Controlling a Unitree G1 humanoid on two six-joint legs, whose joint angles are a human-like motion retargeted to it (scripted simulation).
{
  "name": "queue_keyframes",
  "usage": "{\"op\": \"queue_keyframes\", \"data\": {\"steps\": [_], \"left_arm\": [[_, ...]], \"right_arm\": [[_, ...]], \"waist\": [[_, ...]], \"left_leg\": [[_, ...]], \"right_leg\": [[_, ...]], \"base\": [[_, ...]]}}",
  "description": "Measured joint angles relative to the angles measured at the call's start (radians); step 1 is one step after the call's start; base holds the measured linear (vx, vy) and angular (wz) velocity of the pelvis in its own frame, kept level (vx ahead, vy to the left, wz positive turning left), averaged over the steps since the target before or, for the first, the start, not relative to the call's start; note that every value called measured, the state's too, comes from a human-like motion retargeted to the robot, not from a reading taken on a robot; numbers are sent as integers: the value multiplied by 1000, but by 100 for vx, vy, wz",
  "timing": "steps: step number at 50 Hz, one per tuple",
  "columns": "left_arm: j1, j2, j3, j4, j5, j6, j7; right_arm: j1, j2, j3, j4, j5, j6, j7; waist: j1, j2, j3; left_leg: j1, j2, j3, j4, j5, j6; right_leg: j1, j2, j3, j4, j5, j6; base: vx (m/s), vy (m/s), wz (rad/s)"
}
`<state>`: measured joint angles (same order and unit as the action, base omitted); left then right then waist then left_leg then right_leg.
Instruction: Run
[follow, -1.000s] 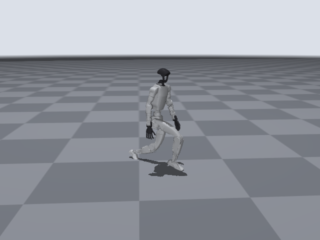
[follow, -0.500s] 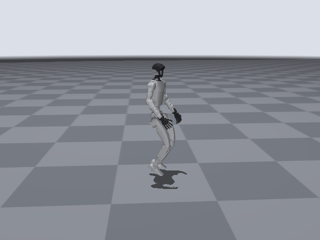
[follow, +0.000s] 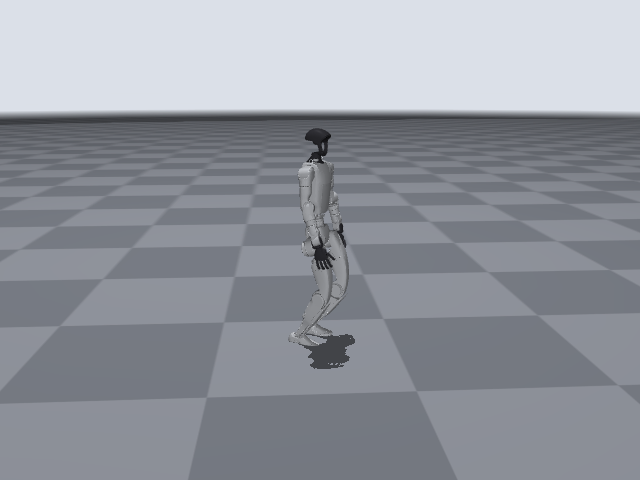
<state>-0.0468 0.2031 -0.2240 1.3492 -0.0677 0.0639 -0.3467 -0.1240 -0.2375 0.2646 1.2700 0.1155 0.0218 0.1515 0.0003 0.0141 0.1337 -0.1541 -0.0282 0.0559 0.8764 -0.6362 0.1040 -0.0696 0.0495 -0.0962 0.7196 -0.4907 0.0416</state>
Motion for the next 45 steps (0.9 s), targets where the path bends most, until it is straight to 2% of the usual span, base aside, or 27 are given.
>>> {"op": "queue_keyframes", "data": {"steps": [8, 13, 18, 20, 23, 28, 32, 35, 37, 41, 45], "left_arm": [[-38, 43, -11, -46, -6, -34, 61], [-71, 73, -15, -61, -9, -49, 108], [-96, 90, -29, -64, -24, -56, 144], [-103, 94, -38, -67, -36, -55, 155], [-136, 109, -37, -76, -70, -51, 173], [-134, 115, -40, -134, -103, -76, 227], [-86, 100, -41, -190, -109, -116, 264], [-41, 89, -39, -244, -104, -141, 275], [-23, 86, -25, -277, -116, -143, 279], [11, 67, 23, -293, -158, -138, 305], [63, 54, 77, -280, -200, -130, 352]], "right_arm": [[-9, -8, 54, -34, -13, -14, 11], [-24, -29, 78, -71, -3, -28, 5], [-9, -48, 71, -97, 45, -38, -9], [5, -53, 56, -103, 74, -39, -13], [6, -78, 15, -93, 127, -34, -19], [67, -121, -60, -39, 157, -38, -58], [149, -126, -104, 2, 147, -49, -99], [198, -123, -118, 11, 128, -55, -124], [201, -131, -126, 8, 119, -56, -138], [137, -141, -126, -22, 118, -64, -188], [15, -156, -122, -149, 155, -97, -269]], "waist": [[5, 3, -7], [-15, -24, -11], [-71, -67, 7], [-110, -83, 22], [-169, -105, 17], [-211, -82, 29], [-169, -40, 27], [-97, 0, 25], [-44, 9, 28], [43, -4, 48], [117, -33, 64]], "left_leg": [[-44, -13, -6, 14, -15, -4], [-61, -53, -3, -13, -18, 14], [-52, -118, 2, -27, -34, 38], [-47, -147, -7, -17, -47, 44], [-35, -190, -24, -82, -28, 48], [12, -177, -69, -66, 23, 3], [-24, -157, -132, 135, 175, -113], [-129, -113, -131, 415, 324, -199], [-225, -80, -111, 587, 371, -207], [-461, 8, -51, 811, 335, -118], [-679, 72, 19, 791, 289, -33]], "right_leg": [[-41, -15, -11, 21, -25, -11], [-101, -53, -5, 95, -50, -9], [-237, -134, -5, 347, 8, -4], [-323, -124, 40, 478, -14, 4], [-481, -131, 77, 625, 66, 28], [-565, -58, 75, 616, 159, 54], [-483, 36, 60, 481, 173, 35], [-381, 86, 34, 382, 101, -23], [-319, 102, 30, 343, 7, -65], [-234, 104, 45, 343, -180, -120], [-161, 86, 71, 343, -246, -114]], "base": [[6, 3, 12], [10, 6, 13], [16, 6, 18], [23, 3, 45], [34, 1, 39], [43, -4, 7], [45, -6, -33], [47, 0, -41], [51, 2, -31], [56, 1, -19], [67, -1, -30]]}}
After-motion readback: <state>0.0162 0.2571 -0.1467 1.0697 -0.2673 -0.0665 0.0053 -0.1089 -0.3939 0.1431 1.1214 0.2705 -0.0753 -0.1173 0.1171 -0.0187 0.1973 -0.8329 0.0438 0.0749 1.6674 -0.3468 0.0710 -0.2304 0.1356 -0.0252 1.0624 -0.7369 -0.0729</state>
